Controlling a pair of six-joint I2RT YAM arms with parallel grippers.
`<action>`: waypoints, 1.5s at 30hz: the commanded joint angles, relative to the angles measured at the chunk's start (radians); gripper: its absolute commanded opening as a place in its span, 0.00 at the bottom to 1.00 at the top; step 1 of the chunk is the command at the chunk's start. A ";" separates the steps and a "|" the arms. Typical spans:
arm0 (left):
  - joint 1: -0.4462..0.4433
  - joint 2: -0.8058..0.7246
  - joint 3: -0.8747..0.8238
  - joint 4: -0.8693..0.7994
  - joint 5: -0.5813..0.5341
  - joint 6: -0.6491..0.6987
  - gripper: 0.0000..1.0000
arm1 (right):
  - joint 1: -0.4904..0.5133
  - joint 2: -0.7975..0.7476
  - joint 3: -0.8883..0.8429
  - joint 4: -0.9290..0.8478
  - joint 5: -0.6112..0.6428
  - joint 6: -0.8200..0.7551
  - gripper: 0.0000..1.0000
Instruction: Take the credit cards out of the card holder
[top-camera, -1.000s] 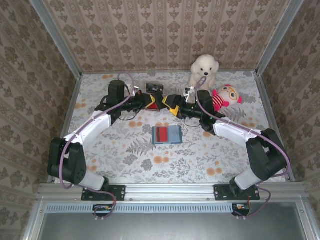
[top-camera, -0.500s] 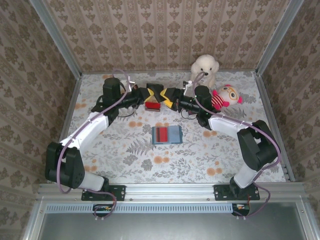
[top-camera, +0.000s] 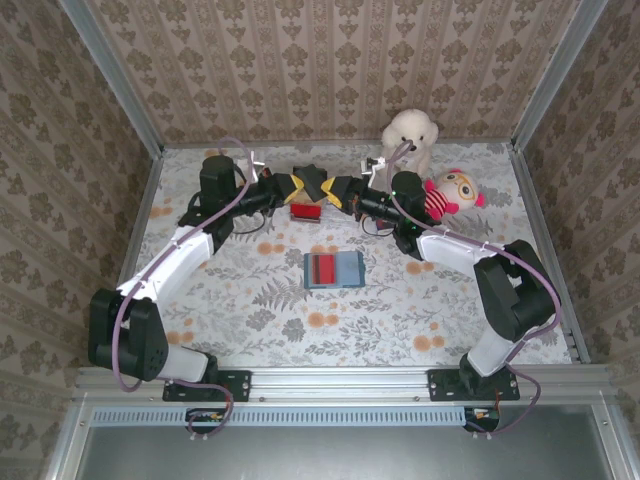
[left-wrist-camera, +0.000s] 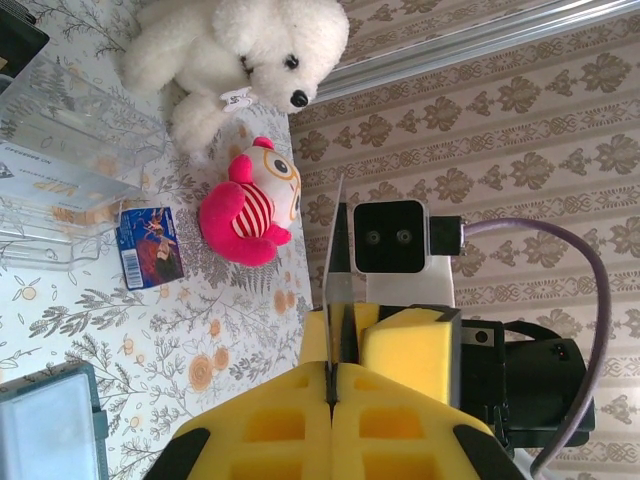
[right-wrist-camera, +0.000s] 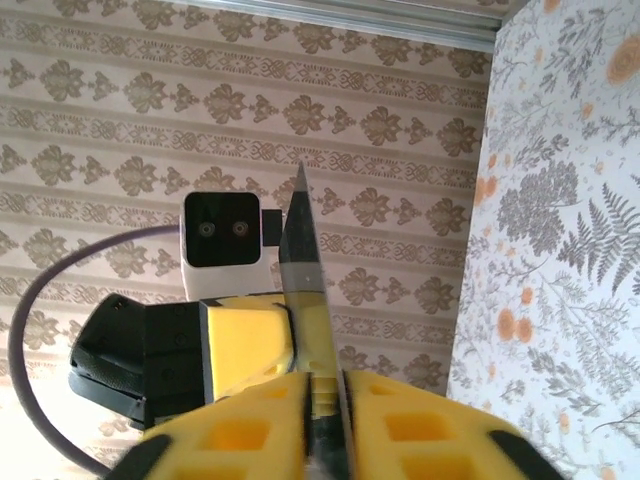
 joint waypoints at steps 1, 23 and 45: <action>0.010 -0.017 -0.004 -0.026 0.017 0.013 0.02 | -0.001 -0.019 0.020 -0.069 -0.001 -0.098 0.10; 0.248 -0.135 -0.057 -0.621 -0.274 0.562 1.00 | 0.001 0.189 0.592 -0.982 0.182 -1.528 0.00; 0.257 -0.046 -0.050 -0.648 -0.287 0.627 1.00 | -0.020 0.586 1.074 -1.179 0.160 -2.197 0.00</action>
